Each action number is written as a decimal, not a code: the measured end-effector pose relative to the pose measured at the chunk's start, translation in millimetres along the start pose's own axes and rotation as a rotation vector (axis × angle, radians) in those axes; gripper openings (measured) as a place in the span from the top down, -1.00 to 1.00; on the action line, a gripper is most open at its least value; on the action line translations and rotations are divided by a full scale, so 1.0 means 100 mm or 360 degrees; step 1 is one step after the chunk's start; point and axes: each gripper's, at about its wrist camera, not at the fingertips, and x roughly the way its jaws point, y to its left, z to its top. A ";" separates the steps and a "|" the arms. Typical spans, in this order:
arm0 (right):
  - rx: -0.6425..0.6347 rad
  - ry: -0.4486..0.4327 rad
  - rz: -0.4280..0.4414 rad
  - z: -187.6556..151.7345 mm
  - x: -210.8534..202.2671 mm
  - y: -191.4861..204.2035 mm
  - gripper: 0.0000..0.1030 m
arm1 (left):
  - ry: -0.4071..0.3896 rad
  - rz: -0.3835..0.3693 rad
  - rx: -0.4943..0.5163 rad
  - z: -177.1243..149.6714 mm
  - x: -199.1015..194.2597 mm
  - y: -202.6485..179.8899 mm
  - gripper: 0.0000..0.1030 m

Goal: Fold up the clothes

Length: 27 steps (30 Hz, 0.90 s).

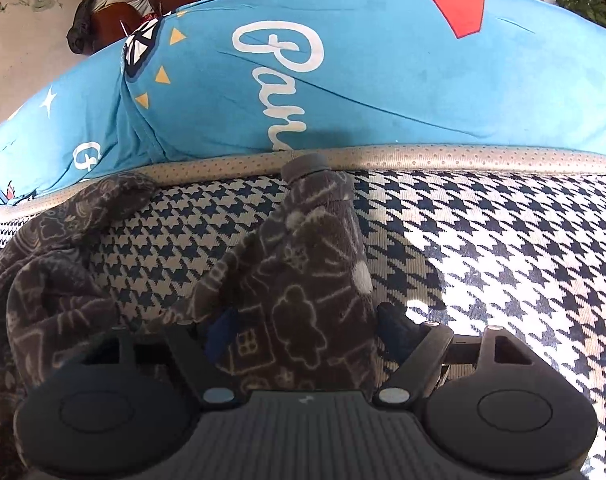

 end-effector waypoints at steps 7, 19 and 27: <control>-0.0052 -0.0074 0.0026 0.02 -0.02 0.05 0.69 | -0.0005 0.0032 0.0004 -0.04 0.01 -0.01 -1.00; 0.0276 -0.0831 -0.0582 0.56 -0.81 -0.39 0.75 | -0.0058 0.0049 -0.0018 -0.02 -0.03 0.03 -0.99; 0.0340 -0.0660 -0.0670 0.59 -0.70 -0.54 0.54 | -0.0145 0.0103 -0.0017 0.04 -0.12 0.03 -1.00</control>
